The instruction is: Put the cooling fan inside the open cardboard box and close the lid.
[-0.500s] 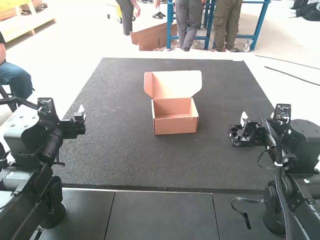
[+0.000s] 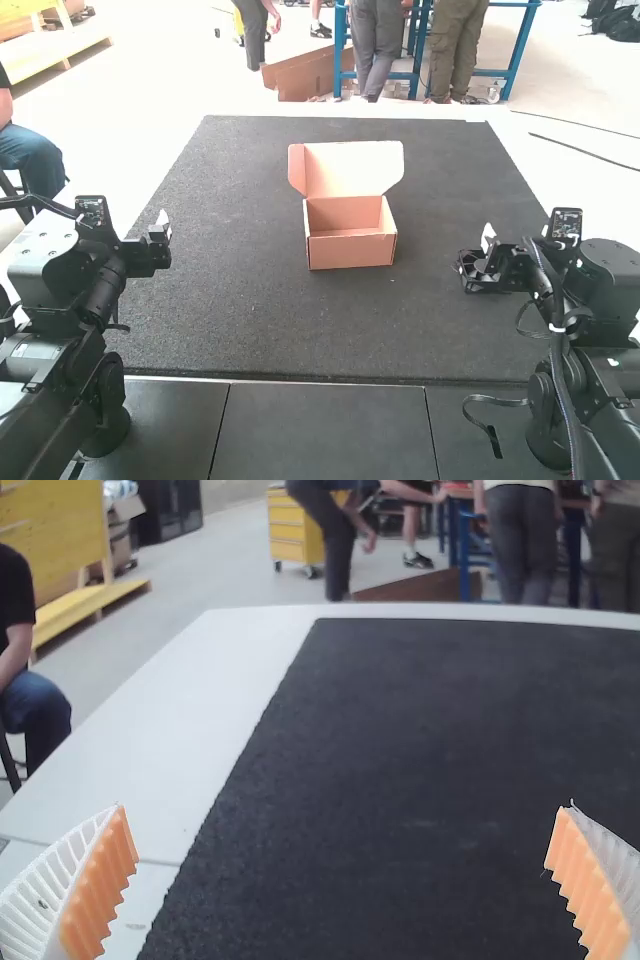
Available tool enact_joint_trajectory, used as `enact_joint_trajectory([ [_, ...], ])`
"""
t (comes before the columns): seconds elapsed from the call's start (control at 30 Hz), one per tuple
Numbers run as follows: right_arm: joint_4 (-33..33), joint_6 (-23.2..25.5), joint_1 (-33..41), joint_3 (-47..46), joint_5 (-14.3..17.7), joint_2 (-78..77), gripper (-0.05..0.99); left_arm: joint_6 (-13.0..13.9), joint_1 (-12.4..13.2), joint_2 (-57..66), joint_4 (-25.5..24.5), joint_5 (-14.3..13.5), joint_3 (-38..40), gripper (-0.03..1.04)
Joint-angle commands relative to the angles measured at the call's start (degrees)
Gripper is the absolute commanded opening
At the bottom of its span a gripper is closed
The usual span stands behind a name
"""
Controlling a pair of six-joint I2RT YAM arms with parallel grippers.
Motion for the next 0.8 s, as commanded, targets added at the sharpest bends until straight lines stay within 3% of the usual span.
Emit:
enact_joint_trajectory([
  [0.0, 1.11, 1.11, -0.83, -0.21, -0.34, -0.45, 0.91, -0.4, -0.13, -1.15, 0.73, 0.51, -0.4, 0.97],
  [0.13, 4.98, 1.29, -0.83, -0.21, -0.34, -0.54, 0.91, -0.04, -0.04, -1.06, 3.19, 0.51, -0.4, 0.97],
  [0.3, 15.53, 2.08, -0.83, -0.03, 0.1, -0.54, 0.91, 1.63, -0.13, -1.06, 11.46, 0.95, -0.4, 0.97],
  [0.4, 15.26, 2.26, -0.83, 2.25, 0.1, 0.08, 0.91, 1.63, -0.13, -1.06, 15.59, 2.09, 0.03, 0.97],
  [0.67, 14.91, 3.4, -0.83, 14.38, 2.03, 17.39, 0.91, 1.63, -0.13, 5.88, 13.57, 2.7, 8.21, 0.97],
  [0.77, 10.6, 5.16, -0.83, 22.64, 3.79, 28.47, 0.91, 1.54, 0.05, 13.09, 11.81, 1.91, 14.1, 0.97],
])
